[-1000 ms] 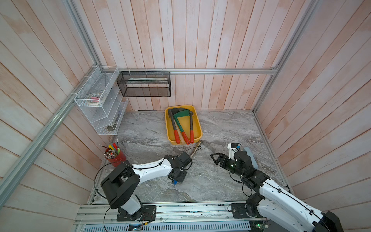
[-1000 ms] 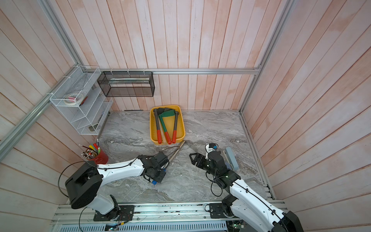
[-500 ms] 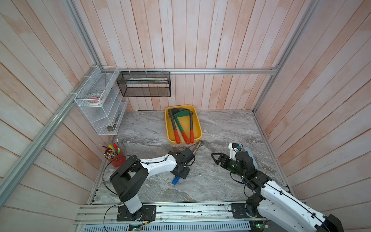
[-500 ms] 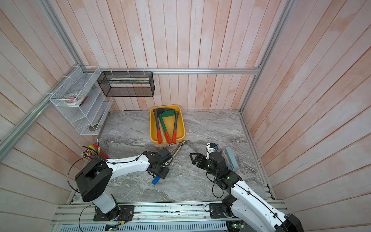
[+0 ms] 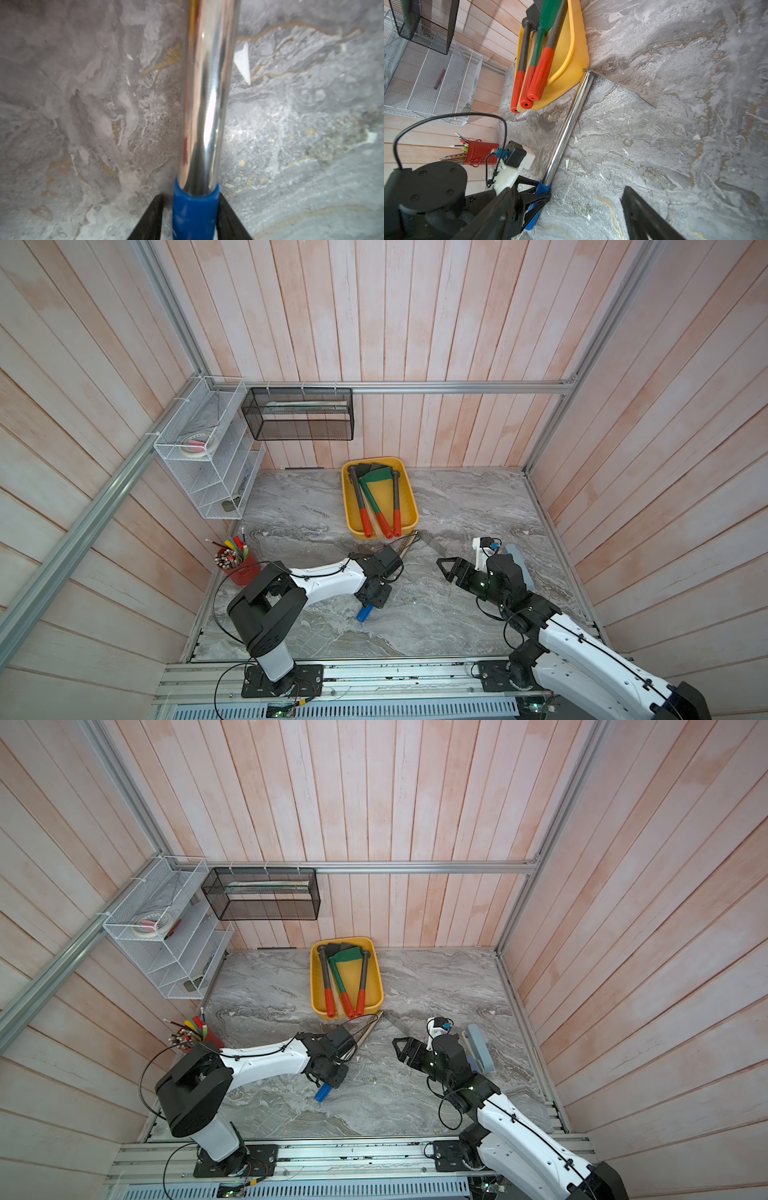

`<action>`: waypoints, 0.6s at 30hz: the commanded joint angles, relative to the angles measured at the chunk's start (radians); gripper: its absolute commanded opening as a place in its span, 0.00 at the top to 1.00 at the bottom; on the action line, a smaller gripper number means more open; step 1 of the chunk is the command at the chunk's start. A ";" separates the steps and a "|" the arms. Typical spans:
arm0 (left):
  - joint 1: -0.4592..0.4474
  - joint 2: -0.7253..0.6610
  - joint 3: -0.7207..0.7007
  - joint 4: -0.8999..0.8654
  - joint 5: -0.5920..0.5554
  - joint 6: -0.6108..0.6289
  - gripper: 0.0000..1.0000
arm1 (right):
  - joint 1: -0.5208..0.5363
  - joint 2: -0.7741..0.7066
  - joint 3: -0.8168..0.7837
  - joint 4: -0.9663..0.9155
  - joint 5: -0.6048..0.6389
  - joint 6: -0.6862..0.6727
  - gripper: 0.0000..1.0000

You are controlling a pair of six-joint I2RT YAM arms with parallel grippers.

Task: Put the small hoe into the storage box
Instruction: Pick up the hoe from the center of the board.

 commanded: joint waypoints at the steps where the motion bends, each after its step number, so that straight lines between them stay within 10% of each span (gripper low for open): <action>1: -0.001 0.013 0.001 -0.009 0.017 0.014 0.63 | -0.007 0.007 -0.002 0.015 -0.007 0.004 0.16; 18: -0.018 -0.074 0.043 -0.054 -0.003 0.019 0.93 | -0.009 0.009 -0.001 0.014 -0.007 0.001 0.16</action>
